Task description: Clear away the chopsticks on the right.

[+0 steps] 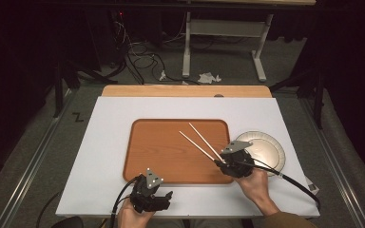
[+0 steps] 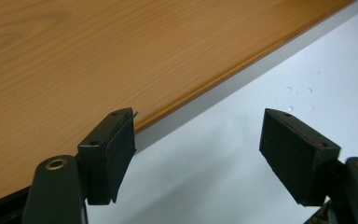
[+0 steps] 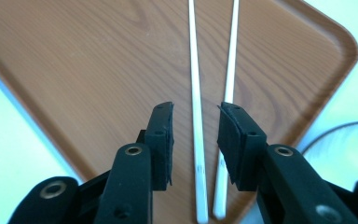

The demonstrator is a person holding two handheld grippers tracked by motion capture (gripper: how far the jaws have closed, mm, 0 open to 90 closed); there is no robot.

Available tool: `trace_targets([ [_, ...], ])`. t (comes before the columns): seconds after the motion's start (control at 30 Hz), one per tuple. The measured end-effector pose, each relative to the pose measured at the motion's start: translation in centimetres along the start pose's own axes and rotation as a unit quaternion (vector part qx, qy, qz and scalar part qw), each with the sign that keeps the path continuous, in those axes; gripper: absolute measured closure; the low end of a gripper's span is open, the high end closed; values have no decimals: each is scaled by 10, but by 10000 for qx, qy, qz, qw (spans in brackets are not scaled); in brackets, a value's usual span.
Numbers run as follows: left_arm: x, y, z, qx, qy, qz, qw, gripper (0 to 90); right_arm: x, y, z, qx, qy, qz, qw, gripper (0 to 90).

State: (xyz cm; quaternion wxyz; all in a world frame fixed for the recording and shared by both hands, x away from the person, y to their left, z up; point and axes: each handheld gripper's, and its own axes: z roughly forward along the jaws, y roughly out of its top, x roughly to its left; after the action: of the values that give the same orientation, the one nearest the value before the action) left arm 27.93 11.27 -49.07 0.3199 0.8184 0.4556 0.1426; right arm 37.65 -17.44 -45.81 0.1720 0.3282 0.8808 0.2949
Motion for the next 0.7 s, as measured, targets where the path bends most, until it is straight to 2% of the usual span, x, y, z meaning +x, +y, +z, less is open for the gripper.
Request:
trace_targets([
  [0.1,-2,3,3,-5,-52,84,10000,267,-3,-6,-10,-132,102,115,9998,648],
  [0.2,-3,7,5,2,-116,149,9998,267,-8,-13,-23,-159,-11,112,9998,633],
  [0.27,-3,9,7,2,-152,190,9997,267,-12,-19,-31,-309,170,308,9989,632],
  [0.4,-4,13,9,-16,-217,254,9994,267,-18,-30,-40,-349,73,476,9982,631],
  [0.47,-4,15,9,-39,-247,270,9993,266,-18,-35,-42,-290,-17,429,9987,629],
  [0.53,-4,16,9,-80,-267,276,9992,267,-19,-41,-43,-298,95,492,9983,637],
  [0.67,-3,19,9,-137,-311,269,9991,267,-15,-47,-45,-187,24,395,9990,643],
  [0.7,-3,20,9,-138,-324,287,9990,267,-13,-47,-45,-221,68,339,9992,642],
])
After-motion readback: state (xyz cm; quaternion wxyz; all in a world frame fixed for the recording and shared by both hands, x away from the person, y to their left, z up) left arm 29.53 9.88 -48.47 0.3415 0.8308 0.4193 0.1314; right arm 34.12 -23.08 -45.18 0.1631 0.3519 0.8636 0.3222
